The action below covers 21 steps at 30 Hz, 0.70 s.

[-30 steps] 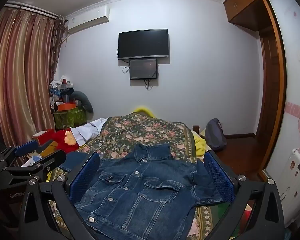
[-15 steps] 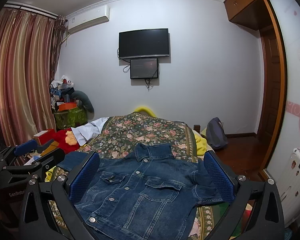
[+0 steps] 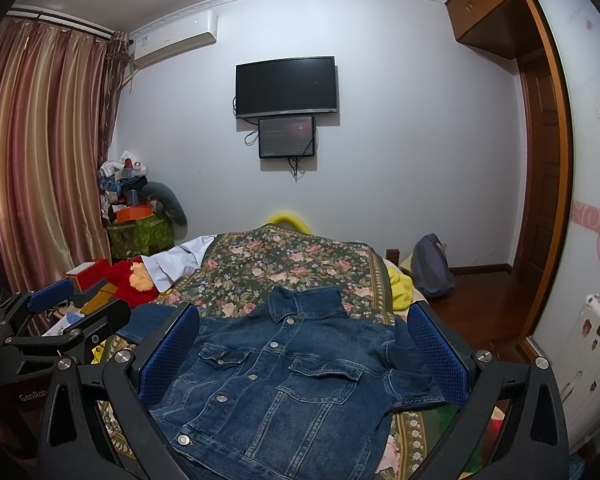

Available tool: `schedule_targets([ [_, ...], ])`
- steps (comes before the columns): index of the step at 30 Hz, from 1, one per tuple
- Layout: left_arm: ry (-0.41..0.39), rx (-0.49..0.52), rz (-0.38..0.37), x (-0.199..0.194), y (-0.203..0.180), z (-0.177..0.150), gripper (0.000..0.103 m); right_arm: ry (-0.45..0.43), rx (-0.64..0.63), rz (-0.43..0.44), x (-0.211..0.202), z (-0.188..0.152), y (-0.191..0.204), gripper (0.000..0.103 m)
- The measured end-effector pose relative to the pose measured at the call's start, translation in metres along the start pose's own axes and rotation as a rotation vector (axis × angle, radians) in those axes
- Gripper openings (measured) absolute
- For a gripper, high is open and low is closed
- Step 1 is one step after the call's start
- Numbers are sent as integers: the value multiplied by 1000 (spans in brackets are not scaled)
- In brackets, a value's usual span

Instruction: Fold large clothes

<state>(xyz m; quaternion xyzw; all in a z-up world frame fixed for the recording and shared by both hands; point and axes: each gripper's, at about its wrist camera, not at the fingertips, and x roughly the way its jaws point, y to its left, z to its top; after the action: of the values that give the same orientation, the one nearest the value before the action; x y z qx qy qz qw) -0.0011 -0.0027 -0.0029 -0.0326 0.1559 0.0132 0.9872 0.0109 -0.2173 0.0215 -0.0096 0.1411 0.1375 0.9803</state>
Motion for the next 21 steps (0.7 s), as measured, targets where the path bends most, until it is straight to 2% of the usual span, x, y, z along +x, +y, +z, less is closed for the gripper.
schedule_targets([
  [21, -2, -1, -12, -3, -2, 2, 103, 1, 2, 0, -2, -2, -3, 103],
])
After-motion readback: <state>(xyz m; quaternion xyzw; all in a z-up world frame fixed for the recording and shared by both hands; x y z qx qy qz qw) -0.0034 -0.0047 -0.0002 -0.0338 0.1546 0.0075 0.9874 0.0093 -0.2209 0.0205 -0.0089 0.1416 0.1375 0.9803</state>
